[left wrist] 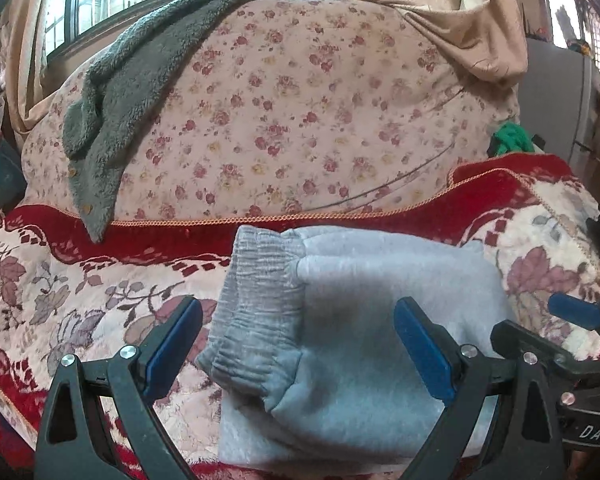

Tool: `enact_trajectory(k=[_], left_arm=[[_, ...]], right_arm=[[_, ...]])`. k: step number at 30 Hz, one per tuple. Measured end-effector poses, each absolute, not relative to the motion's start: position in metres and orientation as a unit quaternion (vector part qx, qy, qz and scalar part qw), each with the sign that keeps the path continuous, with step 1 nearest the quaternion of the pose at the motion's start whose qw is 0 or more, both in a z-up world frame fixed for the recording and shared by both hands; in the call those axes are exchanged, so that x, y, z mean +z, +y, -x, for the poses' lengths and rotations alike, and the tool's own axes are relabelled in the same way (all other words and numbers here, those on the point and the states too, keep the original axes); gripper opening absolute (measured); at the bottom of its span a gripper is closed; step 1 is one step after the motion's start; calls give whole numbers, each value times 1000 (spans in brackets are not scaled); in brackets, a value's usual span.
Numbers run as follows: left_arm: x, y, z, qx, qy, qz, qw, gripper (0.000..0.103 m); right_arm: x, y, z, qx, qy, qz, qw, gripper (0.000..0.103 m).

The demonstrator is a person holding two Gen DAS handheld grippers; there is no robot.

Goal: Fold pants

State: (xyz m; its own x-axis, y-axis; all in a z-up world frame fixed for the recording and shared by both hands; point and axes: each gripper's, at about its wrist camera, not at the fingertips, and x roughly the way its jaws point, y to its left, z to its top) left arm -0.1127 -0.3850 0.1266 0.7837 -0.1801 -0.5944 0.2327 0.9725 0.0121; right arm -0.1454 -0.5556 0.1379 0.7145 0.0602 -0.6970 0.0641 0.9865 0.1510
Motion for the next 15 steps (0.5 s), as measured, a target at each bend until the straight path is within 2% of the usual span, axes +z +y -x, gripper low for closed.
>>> enact_trajectory(k=[15], left_arm=[[121,-374,111,-112,314,-27,942,96]], right_arm=[[128,-554,143,1,387,-81,918,94]])
